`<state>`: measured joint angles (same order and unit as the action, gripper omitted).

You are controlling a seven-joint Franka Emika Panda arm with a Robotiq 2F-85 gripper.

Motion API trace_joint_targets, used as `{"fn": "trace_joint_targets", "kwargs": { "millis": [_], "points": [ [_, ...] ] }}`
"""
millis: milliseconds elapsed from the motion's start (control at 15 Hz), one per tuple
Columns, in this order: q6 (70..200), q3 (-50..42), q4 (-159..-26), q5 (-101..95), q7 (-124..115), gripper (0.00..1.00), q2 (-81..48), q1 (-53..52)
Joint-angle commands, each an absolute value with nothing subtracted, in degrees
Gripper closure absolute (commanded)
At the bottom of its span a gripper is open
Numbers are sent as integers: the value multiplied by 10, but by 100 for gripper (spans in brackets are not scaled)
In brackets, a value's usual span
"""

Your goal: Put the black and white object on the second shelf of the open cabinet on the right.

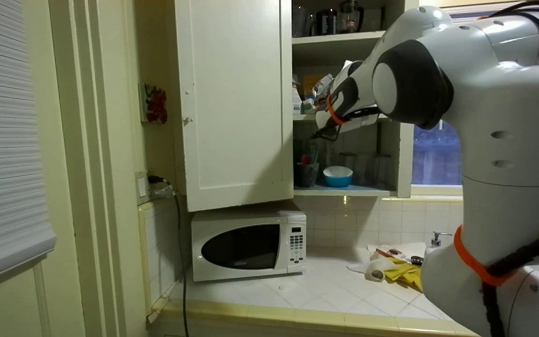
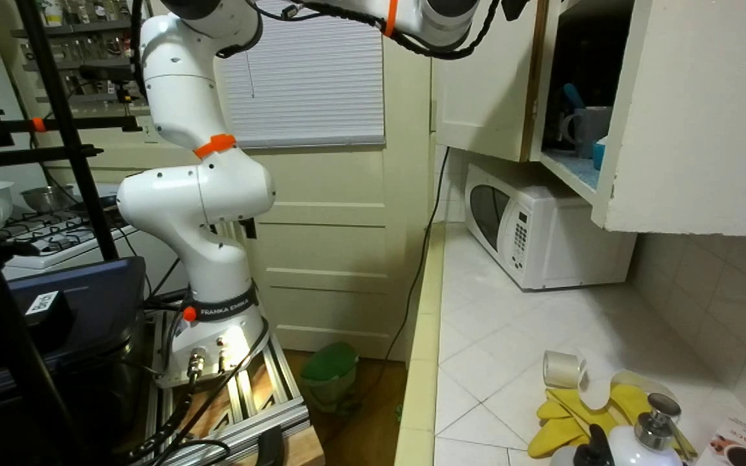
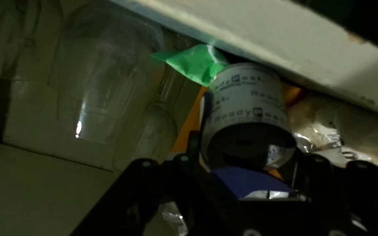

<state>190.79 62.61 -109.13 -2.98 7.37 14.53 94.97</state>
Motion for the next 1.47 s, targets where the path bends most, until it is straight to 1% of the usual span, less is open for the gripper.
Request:
{"fn": "trace_joint_targets", "kwargs": {
  "millis": [0,67,133,200,333,400,933,1400],
  "points": [
    [1920,705,-1077,-25,59,69,138,1033],
    [1919,718,-1073,-25,57,69,140,1048],
    [1917,729,-1070,-27,57,25,140,1058],
    [1916,737,-1067,-28,56,17,138,1064],
    [1913,747,-1063,-30,58,5,138,1071],
    [1909,745,-1062,-30,58,0,136,1067],
    [1910,707,-1062,-26,59,0,140,1033],
    [1901,620,-1066,-21,57,0,156,957]
  ]
}}
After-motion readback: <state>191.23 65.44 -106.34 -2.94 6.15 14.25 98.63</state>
